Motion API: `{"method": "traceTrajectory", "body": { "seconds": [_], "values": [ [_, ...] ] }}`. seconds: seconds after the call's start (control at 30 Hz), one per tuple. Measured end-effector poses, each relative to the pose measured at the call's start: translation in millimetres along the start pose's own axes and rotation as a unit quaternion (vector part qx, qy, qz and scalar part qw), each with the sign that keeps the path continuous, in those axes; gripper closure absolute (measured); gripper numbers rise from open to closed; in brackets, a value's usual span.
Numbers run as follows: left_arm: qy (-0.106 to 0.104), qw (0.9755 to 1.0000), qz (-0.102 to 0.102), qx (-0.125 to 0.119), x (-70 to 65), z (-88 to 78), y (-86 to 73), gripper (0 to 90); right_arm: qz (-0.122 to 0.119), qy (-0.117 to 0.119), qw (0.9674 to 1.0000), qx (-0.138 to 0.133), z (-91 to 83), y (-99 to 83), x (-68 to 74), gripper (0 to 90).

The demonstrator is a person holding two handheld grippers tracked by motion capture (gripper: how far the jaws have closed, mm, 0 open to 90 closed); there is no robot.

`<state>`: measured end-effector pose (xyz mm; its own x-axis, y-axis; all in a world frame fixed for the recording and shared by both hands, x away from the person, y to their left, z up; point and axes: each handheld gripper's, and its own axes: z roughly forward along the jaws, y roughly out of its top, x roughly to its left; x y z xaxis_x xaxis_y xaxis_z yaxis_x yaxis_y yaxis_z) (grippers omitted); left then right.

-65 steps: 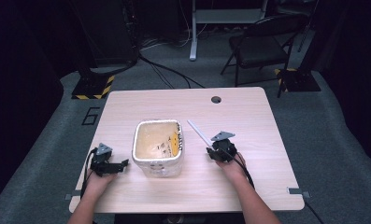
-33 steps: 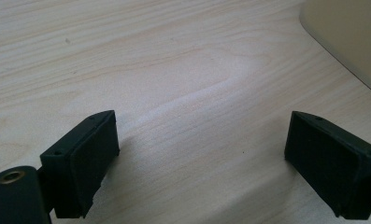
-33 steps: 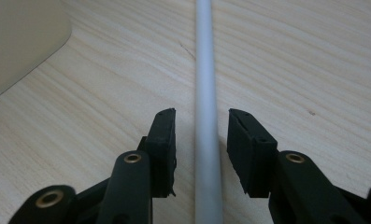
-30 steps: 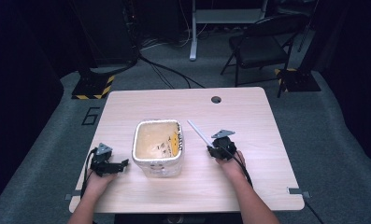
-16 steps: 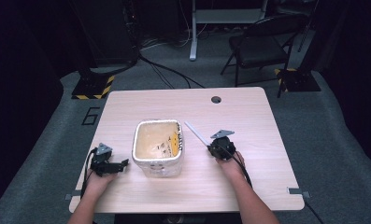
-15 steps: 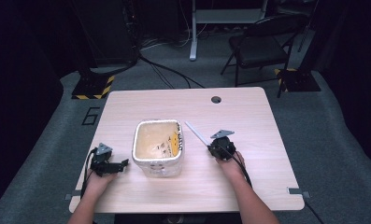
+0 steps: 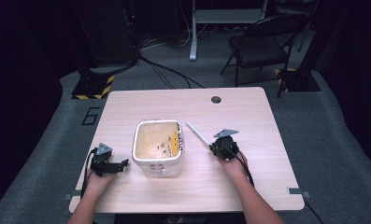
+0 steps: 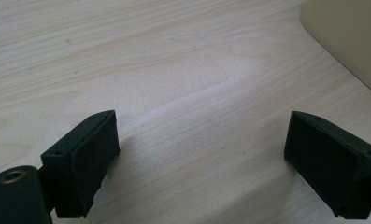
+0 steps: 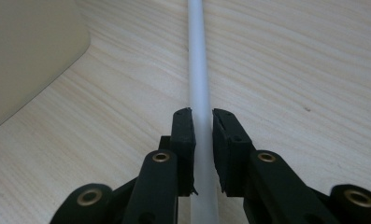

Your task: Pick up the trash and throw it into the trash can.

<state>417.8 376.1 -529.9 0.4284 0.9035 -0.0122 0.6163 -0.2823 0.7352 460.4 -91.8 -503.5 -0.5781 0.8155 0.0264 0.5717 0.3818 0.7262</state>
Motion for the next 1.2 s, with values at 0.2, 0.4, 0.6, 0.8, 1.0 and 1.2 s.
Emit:
{"method": "traceTrajectory", "body": {
  "seconds": [0.2,0.4,0.6,0.8,1.0,1.2],
  "values": [
    [0.0,1.0,-0.001,0.0,0.1,0.1,0.2,10.0,-0.011,0.013,0.9998,-0.008,-17.1,4.6,-0.5,78.7],
    [0.0,1.0,-0.002,0.0,0.1,0.1,0.2,10.0,-0.007,0.027,0.9995,-0.013,-34.3,6.9,-1.3,78.7],
    [0.0,1.0,-0.001,0.0,0.0,0.1,0.1,10.0,-0.01,0.033,0.9994,-0.01,-48.1,6.4,-2.2,78.7],
    [0.0,1.0,-0.001,0.0,0.1,0.1,0.1,10.0,-0.022,0.035,0.999,-0.015,-62.8,8.0,-3.7,78.7],
    [0.0,1.0,-0.001,0.0,0.1,0.1,0.1,10.0,-0.03,0.04,0.9984,-0.024,-78.5,13.6,-3.9,78.7],
    [0.0,1.0,-0.002,0.0,0.0,0.1,0.1,10.0,-0.038,0.046,0.9976,-0.036,-98.1,23.7,-2.0,78.7]
  ]
}}
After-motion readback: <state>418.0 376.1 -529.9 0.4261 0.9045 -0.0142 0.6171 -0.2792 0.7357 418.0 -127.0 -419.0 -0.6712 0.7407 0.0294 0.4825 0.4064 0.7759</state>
